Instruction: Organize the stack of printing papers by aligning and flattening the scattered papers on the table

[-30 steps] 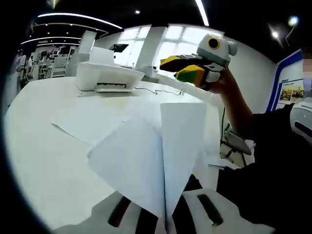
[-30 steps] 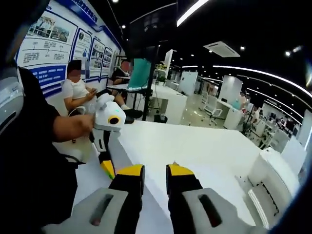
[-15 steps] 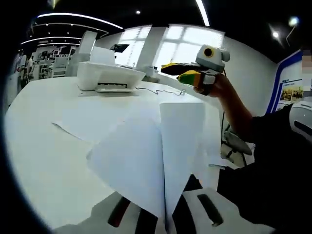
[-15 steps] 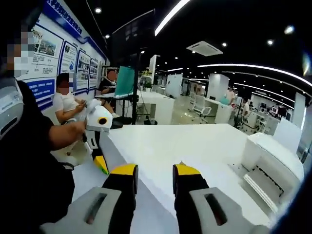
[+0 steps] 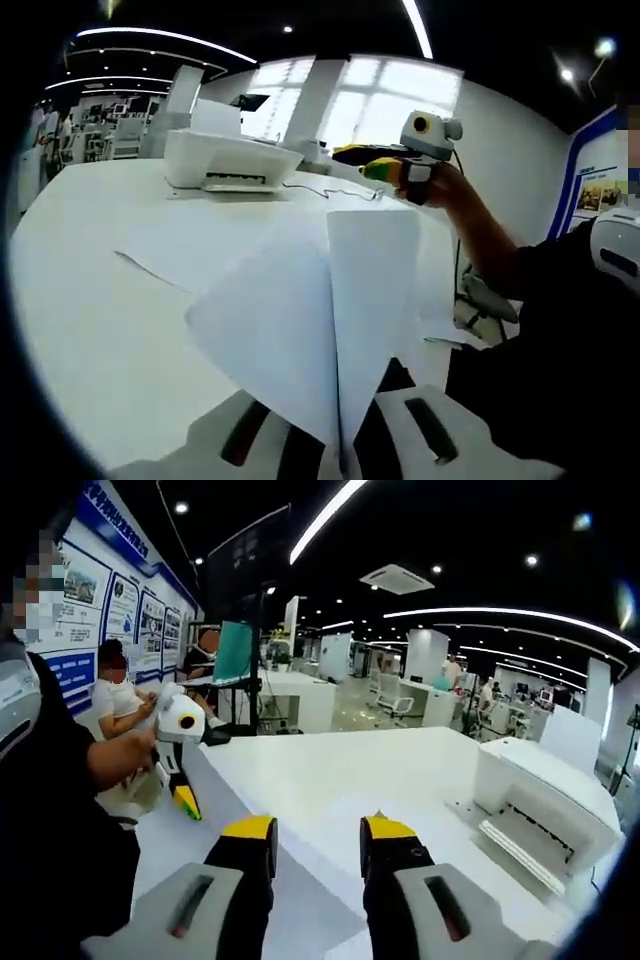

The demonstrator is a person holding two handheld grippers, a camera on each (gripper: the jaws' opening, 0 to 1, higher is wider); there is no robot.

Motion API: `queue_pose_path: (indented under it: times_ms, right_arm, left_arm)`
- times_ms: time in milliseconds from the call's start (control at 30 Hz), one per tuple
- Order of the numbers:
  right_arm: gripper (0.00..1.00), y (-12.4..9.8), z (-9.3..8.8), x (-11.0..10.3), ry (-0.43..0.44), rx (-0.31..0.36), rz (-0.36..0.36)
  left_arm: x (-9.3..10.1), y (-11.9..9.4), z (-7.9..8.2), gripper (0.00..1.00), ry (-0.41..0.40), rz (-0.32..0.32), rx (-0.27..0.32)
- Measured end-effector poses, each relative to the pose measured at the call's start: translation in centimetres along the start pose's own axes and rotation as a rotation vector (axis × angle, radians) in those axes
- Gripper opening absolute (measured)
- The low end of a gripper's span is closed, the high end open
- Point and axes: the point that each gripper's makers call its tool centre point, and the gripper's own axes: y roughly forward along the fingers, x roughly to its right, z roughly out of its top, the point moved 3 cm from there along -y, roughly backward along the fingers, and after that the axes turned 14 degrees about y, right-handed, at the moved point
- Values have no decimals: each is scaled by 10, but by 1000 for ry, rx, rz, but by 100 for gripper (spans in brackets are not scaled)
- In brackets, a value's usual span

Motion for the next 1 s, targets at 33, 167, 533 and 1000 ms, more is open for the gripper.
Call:
queue_pose_path:
  times_ms: [33, 167, 533, 1000]
  right_arm:
    - [31, -2, -1, 3, 7, 5, -7]
    - [33, -10, -6, 14, 31, 23, -32]
    - [42, -26, -16, 41, 81, 67, -98]
    - [48, -43, -29, 73, 144, 115, -185]
  left_arm:
    - [-1, -1, 0, 7, -2, 3, 1]
    - [-3, -2, 0, 7, -3, 12, 8]
    - [-7, -5, -3, 7, -11, 24, 13]
    - [-12, -11, -4, 7, -20, 41, 20]
